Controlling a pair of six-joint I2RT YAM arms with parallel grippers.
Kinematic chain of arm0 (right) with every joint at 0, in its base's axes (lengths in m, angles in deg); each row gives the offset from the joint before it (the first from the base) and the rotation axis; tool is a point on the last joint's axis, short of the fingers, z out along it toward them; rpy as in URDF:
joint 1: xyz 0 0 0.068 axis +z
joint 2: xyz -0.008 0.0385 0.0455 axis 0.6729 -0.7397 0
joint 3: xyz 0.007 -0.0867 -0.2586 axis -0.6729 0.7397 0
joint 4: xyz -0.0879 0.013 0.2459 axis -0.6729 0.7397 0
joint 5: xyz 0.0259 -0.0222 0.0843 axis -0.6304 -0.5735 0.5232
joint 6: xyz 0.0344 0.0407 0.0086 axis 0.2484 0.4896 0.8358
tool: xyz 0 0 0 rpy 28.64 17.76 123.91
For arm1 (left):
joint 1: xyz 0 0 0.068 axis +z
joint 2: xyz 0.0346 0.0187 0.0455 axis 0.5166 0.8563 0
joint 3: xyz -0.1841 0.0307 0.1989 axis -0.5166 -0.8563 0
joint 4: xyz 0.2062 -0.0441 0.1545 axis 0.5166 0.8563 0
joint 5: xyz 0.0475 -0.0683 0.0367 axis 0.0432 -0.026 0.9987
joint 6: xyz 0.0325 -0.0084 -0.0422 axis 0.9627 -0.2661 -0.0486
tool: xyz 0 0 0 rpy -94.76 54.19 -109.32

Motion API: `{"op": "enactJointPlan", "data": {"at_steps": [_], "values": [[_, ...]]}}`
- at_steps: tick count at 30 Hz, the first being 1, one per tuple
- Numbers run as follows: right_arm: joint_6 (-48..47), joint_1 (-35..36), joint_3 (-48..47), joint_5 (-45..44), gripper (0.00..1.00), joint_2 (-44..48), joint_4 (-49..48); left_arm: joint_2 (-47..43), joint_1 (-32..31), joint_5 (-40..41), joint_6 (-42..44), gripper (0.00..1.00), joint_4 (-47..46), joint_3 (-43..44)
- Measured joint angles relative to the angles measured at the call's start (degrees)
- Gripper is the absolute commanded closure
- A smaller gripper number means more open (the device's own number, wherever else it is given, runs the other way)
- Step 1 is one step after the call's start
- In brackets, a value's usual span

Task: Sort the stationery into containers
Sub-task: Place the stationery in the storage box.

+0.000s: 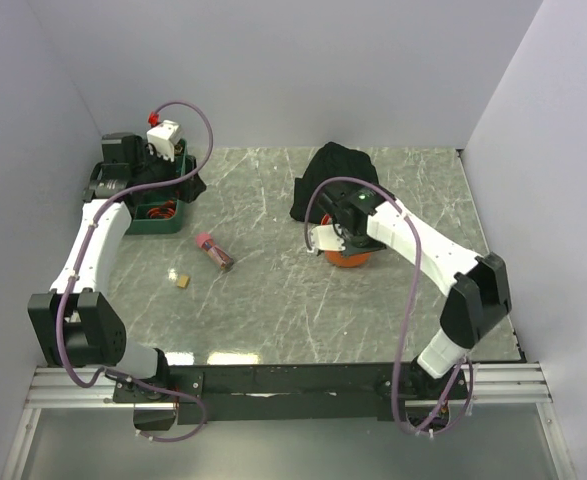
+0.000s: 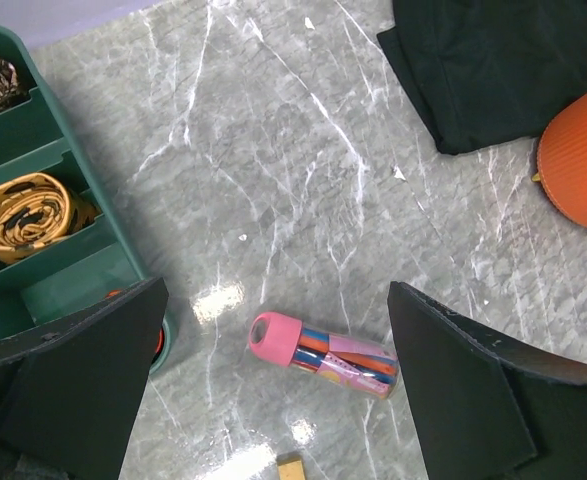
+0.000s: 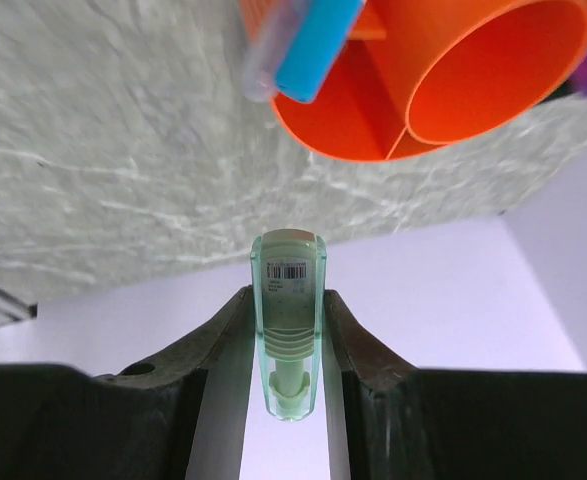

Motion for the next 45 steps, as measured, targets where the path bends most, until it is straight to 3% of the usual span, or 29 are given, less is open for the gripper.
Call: {"op": "enactJointPlan", "data": {"at_steps": [7,23,34,37,41,45], "values": [[-0.98,-5.31,-0.85,-3.76,0.99,-7.58,-0.66,-0.07,-0.04,-0.11,0.02,0.01,-0.11,0.07],[-1.49,-6.29,-6.38,-4.61,0.99,-13.86,-1.33,-1.68,-0.04,-0.07,-0.39,0.01,-1.36,-3.54],[-1.05,-6.08,-9.31,-4.44,0.89,-16.33,-1.05,-1.68,-0.04,-0.07,-1.25,0.01,-1.31,-3.56],[-1.03,-5.88,-8.96,-4.44,0.78,-16.33,-1.05,-1.68,-0.04,-0.09,-1.29,0.01,-1.33,-3.56],[-0.92,-5.38,-8.52,-4.48,0.54,-16.33,-1.20,-1.68,-0.04,-0.11,-1.42,0.01,-1.36,-3.56],[-0.42,-5.03,-8.81,-4.44,0.46,-16.44,-1.07,-1.68,-0.04,-0.11,-1.44,0.01,-1.36,-3.56]]}}
